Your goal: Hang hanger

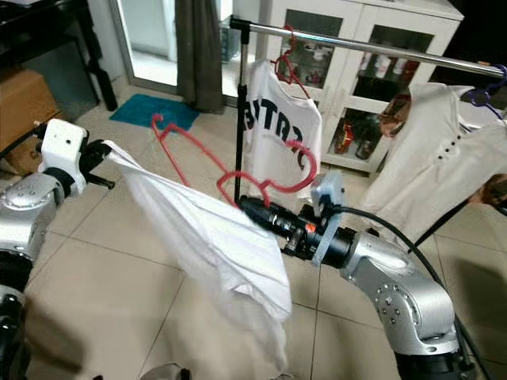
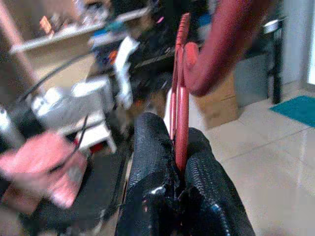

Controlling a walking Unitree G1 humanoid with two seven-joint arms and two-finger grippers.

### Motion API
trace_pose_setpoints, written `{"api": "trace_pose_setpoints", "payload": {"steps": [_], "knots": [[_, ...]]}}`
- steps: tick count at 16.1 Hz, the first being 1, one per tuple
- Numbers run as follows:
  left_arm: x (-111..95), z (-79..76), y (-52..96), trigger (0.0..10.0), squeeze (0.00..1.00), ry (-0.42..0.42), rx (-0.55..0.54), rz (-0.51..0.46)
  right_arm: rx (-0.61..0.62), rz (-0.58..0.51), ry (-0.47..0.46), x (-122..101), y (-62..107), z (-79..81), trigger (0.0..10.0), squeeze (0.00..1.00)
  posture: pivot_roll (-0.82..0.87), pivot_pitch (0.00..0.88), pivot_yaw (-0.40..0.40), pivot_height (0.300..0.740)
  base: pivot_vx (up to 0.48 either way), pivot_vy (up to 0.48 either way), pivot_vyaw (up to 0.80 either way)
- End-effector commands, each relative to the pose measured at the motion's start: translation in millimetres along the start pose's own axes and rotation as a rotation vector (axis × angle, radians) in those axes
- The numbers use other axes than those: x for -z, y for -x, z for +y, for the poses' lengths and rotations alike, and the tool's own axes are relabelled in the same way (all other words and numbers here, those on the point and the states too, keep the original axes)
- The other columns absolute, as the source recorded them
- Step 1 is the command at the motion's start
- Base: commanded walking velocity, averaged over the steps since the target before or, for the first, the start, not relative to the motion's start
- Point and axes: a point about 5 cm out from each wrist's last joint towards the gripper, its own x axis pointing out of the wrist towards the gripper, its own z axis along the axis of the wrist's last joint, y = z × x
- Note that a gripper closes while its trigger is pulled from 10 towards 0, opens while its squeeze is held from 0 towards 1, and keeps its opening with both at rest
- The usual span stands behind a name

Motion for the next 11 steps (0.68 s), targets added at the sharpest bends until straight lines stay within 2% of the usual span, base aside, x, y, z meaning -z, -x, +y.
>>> {"api": "trace_pose_setpoints", "payload": {"steps": [1,2,4,5,6,8,9,10,11], "knots": [[-9.3,-28.5,-2.4,0.0,0.00,0.057,0.158,-0.064,0.120,-0.055,-0.008,-6.7,-4.2,-10.7,0.0,0.00,-0.04,0.000,-0.037,0.710,0.000,0.000,0.00],[-11.9,-38.2,-2.5,0.0,0.00,0.068,0.212,-0.081,0.158,-0.062,-0.016,-5.9,-7.4,-13.4,0.0,0.00,-0.04,0.000,-0.037,0.710,0.000,0.000,0.00],[-37.0,-95.1,6.1,0.0,0.00,0.120,0.518,-0.198,0.339,-0.055,-0.007,3.3,-22.5,-30.2,0.0,0.00,-0.03,0.000,-0.037,0.710,0.000,0.000,0.00],[-41.2,-104.7,9.5,0.0,0.00,0.131,0.574,-0.216,0.375,-0.054,-0.001,4.9,-24.3,-33.5,0.0,0.00,-0.03,0.000,-0.037,0.710,0.000,0.000,0.00],[-55.5,-133.1,29.2,0.0,0.00,0.184,0.769,-0.266,0.510,-0.104,0.004,6.4,-26.4,-45.5,0.0,0.00,-0.04,0.000,-0.028,0.710,0.000,0.000,0.00],[-57.9,-137.1,41.7,0.0,0.00,0.224,0.805,-0.267,0.674,-0.192,-0.007,-0.3,-20.4,-57.5,0.0,0.00,-0.04,0.000,-0.039,0.710,0.000,0.000,0.00],[-55.6,-136.0,45.4,0.0,0.00,0.232,0.790,-0.257,0.718,-0.198,0.018,-1.7,-16.7,-61.4,0.0,0.00,-0.03,0.000,-0.039,0.710,0.000,0.000,0.00],[-47.5,-132.8,50.9,0.0,0.00,0.254,0.728,-0.227,0.790,-0.187,0.050,-0.6,-8.6,-68.4,0.0,0.00,-0.03,0.000,-0.036,0.710,0.000,0.000,0.00],[-33.0,-129.7,57.0,0.0,0.00,0.256,0.642,-0.169,0.874,-0.169,0.072,3.2,1.5,-74.3,8.3,0.00,-0.03,0.000,-0.037,0.710,0.000,0.000,0.00]]}}
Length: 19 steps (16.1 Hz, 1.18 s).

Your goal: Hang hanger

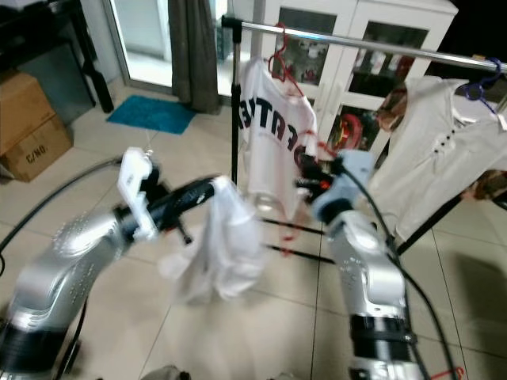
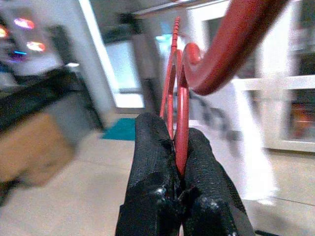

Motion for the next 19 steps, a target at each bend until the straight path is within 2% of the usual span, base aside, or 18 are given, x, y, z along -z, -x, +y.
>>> {"api": "trace_pose_setpoints", "payload": {"steps": [1,2,3,4,5,6,7,8,10,11,13,19], "knots": [[6.0,8.6,8.1,0.0,0.00,-0.032,-0.161,0.036,0.048,0.010,-0.038,1.5,2.4,-6.4,10.0,0.00,-0.03,0.000,-0.048,0.710,0.000,0.000,0.00],[10.7,12.9,11.4,0.0,0.00,-0.030,-0.225,0.052,0.051,0.014,-0.055,1.6,3.1,-5.8,10.0,0.00,-0.03,0.000,-0.048,0.710,0.000,0.000,0.00],[17.8,25.2,20.9,0.0,0.00,-0.011,-0.390,0.066,0.041,0.024,-0.037,-0.5,5.0,1.6,10.0,0.00,-0.03,0.000,-0.063,0.710,0.000,0.000,0.00],[19.2,30.5,23.8,0.0,0.00,0.007,-0.480,0.055,0.036,0.035,-0.041,0.3,7.0,4.2,10.0,0.00,-0.03,0.000,-0.071,0.710,0.000,0.000,0.00],[19.8,32.0,24.8,0.0,0.00,0.017,-0.517,0.051,0.036,0.039,-0.034,1.0,8.0,4.6,10.0,0.00,-0.03,0.000,-0.071,0.710,0.000,0.000,0.00],[20.8,28.5,23.5,0.0,0.00,0.014,-0.529,0.046,0.058,0.028,-0.019,3.8,11.7,1.8,10.0,0.00,-0.03,0.000,-0.078,0.710,0.000,0.000,-0.80],[18.9,22.6,20.4,0.0,0.00,0.012,-0.519,0.029,0.048,0.021,-0.051,4.7,14.6,2.4,10.0,0.00,-0.03,0.000,-0.079,0.710,0.000,0.000,-0.80],[15.5,18.8,15.8,0.0,0.00,0.038,-0.516,-0.008,0.016,-0.011,-0.144,2.1,16.7,6.2,10.0,0.00,-0.03,0.000,-0.082,0.710,0.000,0.000,-0.80],[13.6,14.7,9.4,0.0,0.00,0.071,-0.518,-0.042,0.065,-0.053,-0.199,-0.4,19.3,5.0,10.0,0.00,-0.05,0.000,-0.093,0.710,0.000,0.000,-0.80],[13.9,10.1,6.6,0.0,0.00,0.092,-0.515,-0.053,0.050,-0.071,-0.238,-0.8,20.7,7.1,10.0,0.00,-0.05,0.000,-0.088,0.710,0.000,0.000,-0.80],[17.9,3.3,2.4,0.0,0.00,0.120,-0.513,-0.052,0.045,-0.093,-0.244,-3.8,23.6,6.8,10.0,0.00,-0.06,0.000,-0.091,0.710,0.000,0.000,-0.80],[16.8,2.9,2.8,0.0,0.00,0.104,-0.518,-0.050,0.096,-0.045,-0.222,1.3,26.0,3.2,10.0,0.00,-0.04,0.000,-0.107,0.710,0.000,0.000,-0.80]]}}
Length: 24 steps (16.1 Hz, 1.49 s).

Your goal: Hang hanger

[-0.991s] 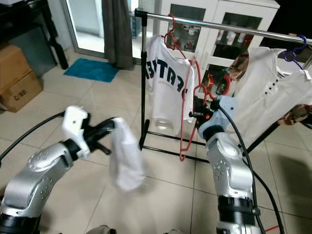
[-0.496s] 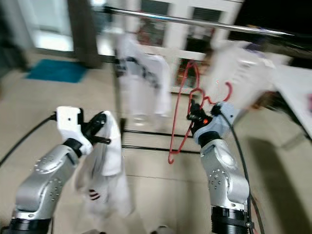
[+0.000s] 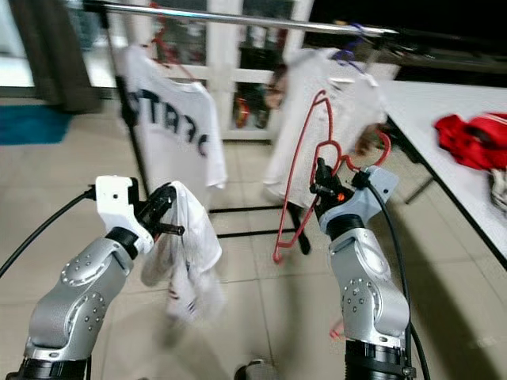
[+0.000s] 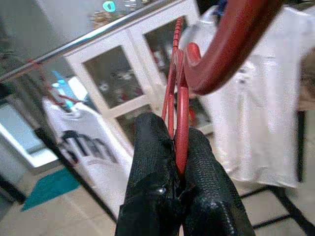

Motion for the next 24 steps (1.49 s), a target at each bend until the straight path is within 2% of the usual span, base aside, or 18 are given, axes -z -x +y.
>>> {"api": "trace_pose_setpoints", "payload": {"steps": [1,3,12,13,15,24], "knots": [[-8.5,-6.8,-0.4,0.0,0.00,-0.017,0.023,-0.035,0.021,-0.002,0.019,-3.1,1.6,-3.4,10.0,0.00,-0.04,0.000,-0.108,0.710,0.000,0.000,-0.80],[-8.3,-7.8,-0.5,0.0,0.00,-0.018,0.026,-0.035,0.055,0.014,0.017,-1.4,2.5,-7.4,10.0,0.00,-0.04,0.000,-0.110,0.710,0.000,0.000,-0.80],[-8.2,-10.4,-1.2,0.0,0.00,-0.024,0.044,-0.034,0.057,0.003,0.017,-2.8,3.5,-6.1,10.0,0.00,-0.05,0.000,-0.099,0.710,0.000,0.000,-0.80],[-8.0,-11.0,-2.0,10.0,0.00,-0.034,0.041,-0.027,0.055,0.004,0.018,-2.7,3.5,-5.7,10.0,0.00,-0.05,0.000,-0.099,0.710,0.000,0.000,-0.80],[-5.1,-12.2,-3.0,10.0,0.00,-0.049,0.042,-0.002,0.060,0.007,0.022,-2.4,3.2,-6.0,10.0,0.00,-0.05,0.000,-0.099,0.710,0.000,0.000,-0.80],[-6.3,-11.0,-3.6,10.0,0.00,-0.065,0.036,-0.003,0.068,0.001,0.015,-3.0,1.8,-5.7,10.0,0.00,-0.04,0.000,-0.097,0.710,0.000,0.000,-0.79]]}}
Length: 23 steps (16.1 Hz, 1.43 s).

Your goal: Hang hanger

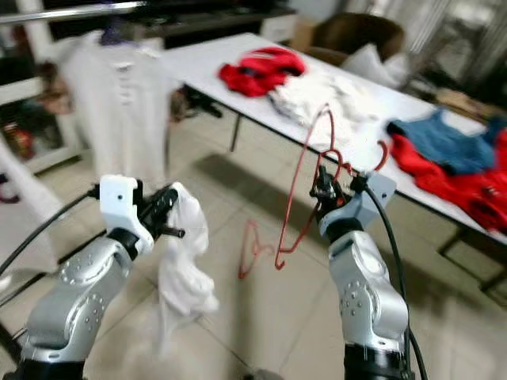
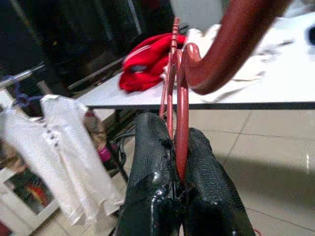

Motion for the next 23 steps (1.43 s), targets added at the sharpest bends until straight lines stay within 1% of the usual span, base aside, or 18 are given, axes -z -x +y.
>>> {"api": "trace_pose_setpoints", "payload": {"steps": [1,7,9,10,13,17,18,19,20,21,22,23], "knots": [[-6.5,-9.5,-4.2,10.0,0.00,-0.004,0.033,-0.024,0.029,-0.017,0.003,-5.4,1.5,-7.8,10.0,0.00,-0.04,0.000,-0.097,0.710,0.000,0.000,-0.69],[-7.1,-10.8,-5.8,10.0,0.00,-0.005,0.038,-0.028,0.033,-0.013,-0.004,-6.0,0.4,-8.9,10.0,0.00,-0.05,0.000,-0.095,0.710,0.000,0.000,-0.59],[-7.4,-11.2,-5.9,10.0,0.00,-0.005,0.039,-0.029,0.030,-0.003,-0.029,-4.3,0.0,-9.7,10.0,0.00,-0.05,0.000,-0.094,0.710,0.000,0.000,-0.55],[-7.5,-11.2,-6.1,10.0,0.00,-0.004,0.039,-0.031,0.032,0.010,-0.022,-2.6,-0.6,-10.1,10.0,0.00,-0.05,0.000,-0.094,0.710,0.000,0.000,-0.60],[-7.8,-11.0,-6.9,10.0,0.00,-0.004,0.039,-0.033,0.041,-0.006,-0.020,-3.8,-1.3,-11.1,10.0,0.00,-0.05,0.000,-0.093,0.710,0.000,0.000,-0.77],[-8.9,-11.1,-8.0,10.0,0.00,-0.005,0.041,-0.039,0.044,-0.015,0.024,-5.9,-3.0,-10.4,10.0,0.00,-0.05,0.000,-0.090,0.710,0.000,0.000,-0.73],[-9.1,-11.0,-8.1,10.0,0.00,-0.005,0.041,-0.040,0.023,-0.021,0.009,-6.3,-3.9,-8.3,10.0,0.00,-0.05,0.000,-0.090,0.710,0.000,0.000,-0.73],[-9.2,-11.2,-8.1,10.0,0.00,-0.004,0.042,-0.042,0.021,0.006,0.006,-3.2,-4.6,-8.1,10.0,0.00,-0.05,0.000,-0.087,0.710,0.000,0.000,-0.66],[-9.5,-11.5,-7.7,10.0,0.00,-0.003,0.044,-0.047,0.051,0.007,-0.006,-2.4,-4.4,-12.0,10.0,0.00,-0.05,0.000,-0.087,0.710,0.000,0.000,-0.63],[-10.2,-11.7,-7.3,10.0,0.00,0.002,0.045,-0.050,0.055,0.005,-0.040,-1.8,-4.1,-14.4,10.0,0.00,-0.05,0.000,-0.086,0.710,0.000,0.000,-0.56],[-11.1,-10.5,-6.5,10.0,0.00,-0.004,0.031,-0.053,0.091,0.015,0.024,-1.6,-4.0,-18.5,10.0,0.00,-0.05,0.000,-0.084,0.710,0.000,0.000,0.00],[-12.7,-7.6,-6.7,10.0,0.00,-0.048,0.009,-0.059,0.109,0.021,0.174,-1.6,-5.1,-19.0,10.0,0.00,-0.05,0.000,-0.081,0.710,0.000,0.000,0.00]]}}
